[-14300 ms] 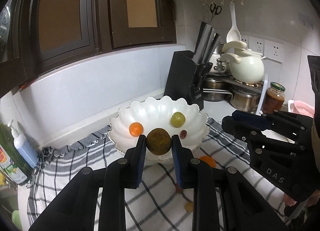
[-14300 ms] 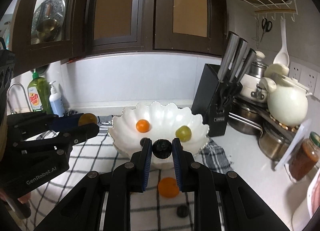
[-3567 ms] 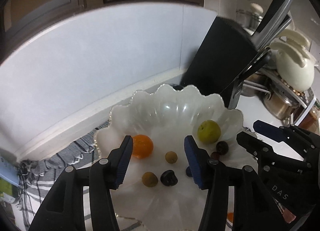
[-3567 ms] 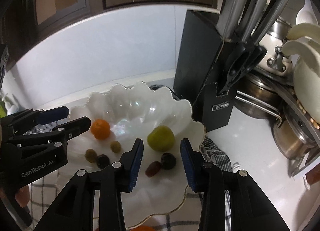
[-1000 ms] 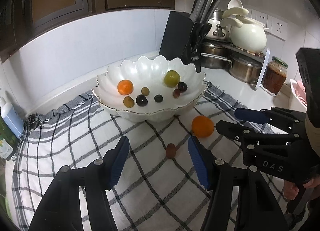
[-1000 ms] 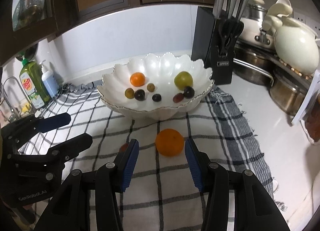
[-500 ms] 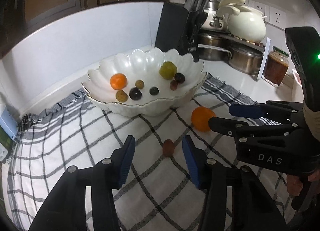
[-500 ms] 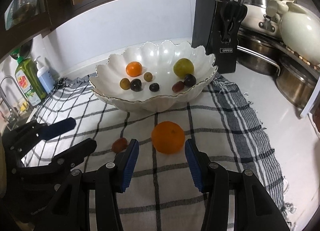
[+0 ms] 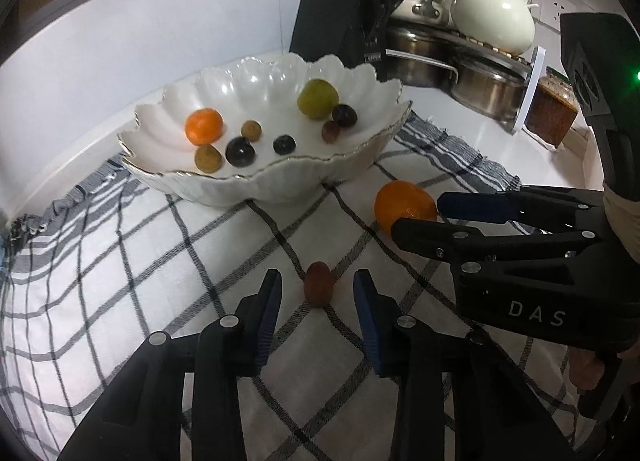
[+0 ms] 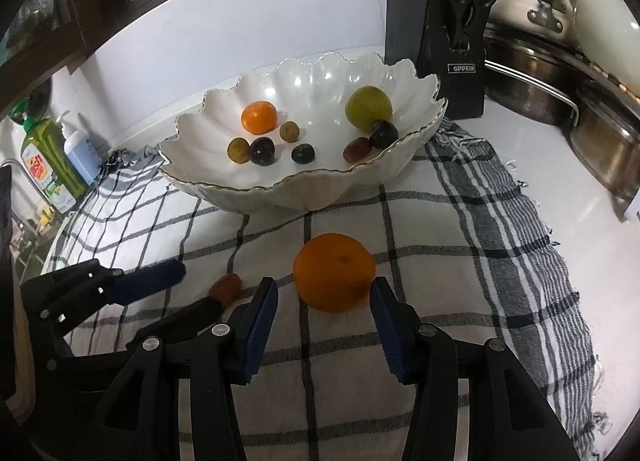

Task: Organize fruits
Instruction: 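Lower the right gripper to the mandarin while the left approaches the small brown date, then close the right gripper on the mandarin while the left closes on the brown date, then carry the mandarin in the right gripper over the bowl while the left carries the date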

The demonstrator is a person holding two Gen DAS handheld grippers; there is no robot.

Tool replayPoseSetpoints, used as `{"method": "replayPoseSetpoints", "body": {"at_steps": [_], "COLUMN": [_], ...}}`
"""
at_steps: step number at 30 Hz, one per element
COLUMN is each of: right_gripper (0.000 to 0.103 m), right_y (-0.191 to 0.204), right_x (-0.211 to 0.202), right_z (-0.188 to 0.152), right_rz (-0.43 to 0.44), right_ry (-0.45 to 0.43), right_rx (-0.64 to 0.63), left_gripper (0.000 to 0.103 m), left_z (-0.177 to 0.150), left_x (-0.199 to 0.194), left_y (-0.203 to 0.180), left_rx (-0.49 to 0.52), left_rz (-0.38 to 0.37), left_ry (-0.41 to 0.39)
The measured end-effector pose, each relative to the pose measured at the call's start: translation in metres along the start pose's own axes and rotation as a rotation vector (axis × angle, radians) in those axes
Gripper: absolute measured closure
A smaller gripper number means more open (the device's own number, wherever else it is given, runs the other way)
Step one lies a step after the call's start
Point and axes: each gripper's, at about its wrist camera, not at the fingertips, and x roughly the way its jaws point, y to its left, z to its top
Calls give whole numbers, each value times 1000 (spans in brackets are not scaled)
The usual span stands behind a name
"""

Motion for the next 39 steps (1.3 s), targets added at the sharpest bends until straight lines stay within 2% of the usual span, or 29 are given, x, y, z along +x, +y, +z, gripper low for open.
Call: {"method": "replayPoseSetpoints", "body": {"at_steps": [3,7,11,17,24,31,39], "right_gripper": [54,54,54,54,55,55,55], "right_y": [-1,-3,-5,-4,-3,2,14], "right_x": [5,10,17,20,15,-1,-27], "right_z": [1,5,6,4,0,-3,-3], "right_rz": [-5,-10,-7,-7,-11,-24,-33], "right_ry": [5,8,25,24,18,-11,-68], "right_rx": [1,-3,4,11,15,5,-16], "left_gripper": [71,71,76,85,87,87,87], "left_z": [0,0,0,2,1,1,3], "left_x": [7,15,20,23,22,7,-24], "left_y": [1,4,5,8,10,12,12], "left_rx": [-11,-49,-53,-69,-84,-108,-118], "left_rz": [-14,-49,-47,-47,-60,-65,-55], "left_ry": [24,53,66,64,59,31,-38]}}
